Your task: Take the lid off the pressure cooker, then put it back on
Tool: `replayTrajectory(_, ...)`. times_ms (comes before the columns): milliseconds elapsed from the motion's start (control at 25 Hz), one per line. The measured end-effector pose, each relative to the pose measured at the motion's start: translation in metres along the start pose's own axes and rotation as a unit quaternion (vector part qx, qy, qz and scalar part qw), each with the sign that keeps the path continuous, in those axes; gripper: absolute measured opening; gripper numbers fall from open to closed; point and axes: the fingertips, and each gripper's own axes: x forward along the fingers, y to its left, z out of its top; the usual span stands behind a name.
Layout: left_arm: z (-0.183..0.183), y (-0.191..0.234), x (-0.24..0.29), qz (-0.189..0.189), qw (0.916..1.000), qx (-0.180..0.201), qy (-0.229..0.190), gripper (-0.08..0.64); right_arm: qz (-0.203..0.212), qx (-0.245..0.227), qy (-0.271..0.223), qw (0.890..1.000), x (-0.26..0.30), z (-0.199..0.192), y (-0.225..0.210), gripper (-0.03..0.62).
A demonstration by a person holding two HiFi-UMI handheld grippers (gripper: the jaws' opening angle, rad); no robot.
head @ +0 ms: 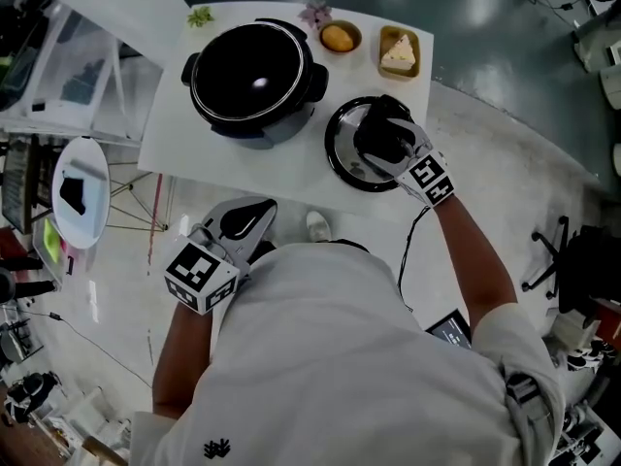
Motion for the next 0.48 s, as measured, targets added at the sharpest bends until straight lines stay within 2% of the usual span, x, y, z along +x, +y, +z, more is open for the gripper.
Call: replayTrajectory(480, -0.001, 0.0, 0.003, -0.008, 1.0, 0.001, 0.002, 0.006, -0.016, 0.011, 0.007, 1.0, -0.017, -0.009, -0.006, 0.359)
